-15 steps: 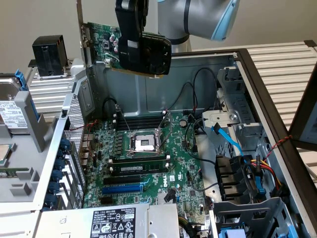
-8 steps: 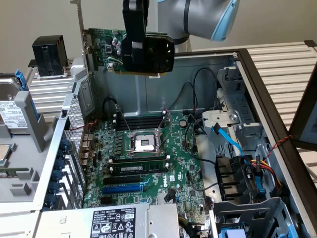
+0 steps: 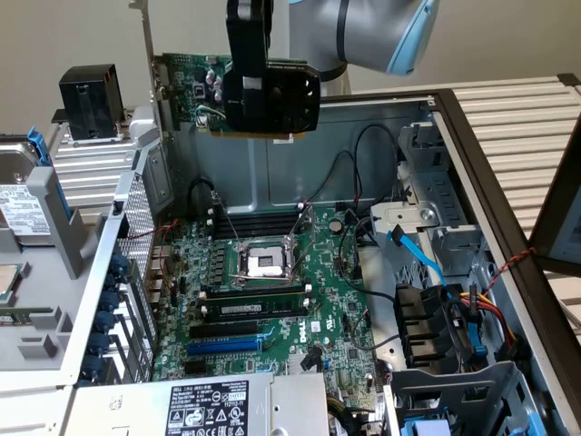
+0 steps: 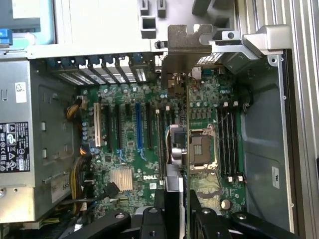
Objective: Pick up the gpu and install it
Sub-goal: 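Insert the gpu into the slot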
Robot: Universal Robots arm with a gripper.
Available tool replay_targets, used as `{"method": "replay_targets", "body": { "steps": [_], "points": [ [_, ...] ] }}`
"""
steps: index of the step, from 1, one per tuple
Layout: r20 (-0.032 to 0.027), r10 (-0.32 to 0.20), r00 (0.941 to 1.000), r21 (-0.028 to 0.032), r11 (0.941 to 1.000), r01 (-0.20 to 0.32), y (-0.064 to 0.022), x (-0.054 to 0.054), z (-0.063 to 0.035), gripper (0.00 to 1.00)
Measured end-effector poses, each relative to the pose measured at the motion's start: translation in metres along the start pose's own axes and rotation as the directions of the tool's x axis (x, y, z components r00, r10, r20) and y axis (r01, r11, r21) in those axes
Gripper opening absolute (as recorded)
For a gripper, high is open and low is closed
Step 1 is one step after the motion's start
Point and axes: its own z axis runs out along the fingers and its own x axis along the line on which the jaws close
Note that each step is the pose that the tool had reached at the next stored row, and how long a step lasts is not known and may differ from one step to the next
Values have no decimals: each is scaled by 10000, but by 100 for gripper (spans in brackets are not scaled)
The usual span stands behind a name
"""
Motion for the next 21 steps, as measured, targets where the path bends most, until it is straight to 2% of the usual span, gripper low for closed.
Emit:
{"method": "replay_targets", "body": {
  "steps": [1, 2, 4, 7, 10, 15, 21],
  "points": [
    [9, -41, 10000, 97, 9999, 41, 2, 0, 4, 28],
    [25, -88, 10000, 225, 9997, 87, 21, 2, 22, 28],
    [31, -114, 9999, 277, 9996, 113, 59, 7, 50, 28],
    [31, -201, 9998, 290, 9994, 200, 104, 12, 104, 28],
    [25, -555, 9985, 294, 9980, 554, 105, 12, 159, 28],
    [10, -1397, 9902, 277, 9898, 1397, 105, 13, 235, 28],
    [-7, -1296, 9916, 292, 9911, 1296, 135, 19, 336, 28]
  ]
}}
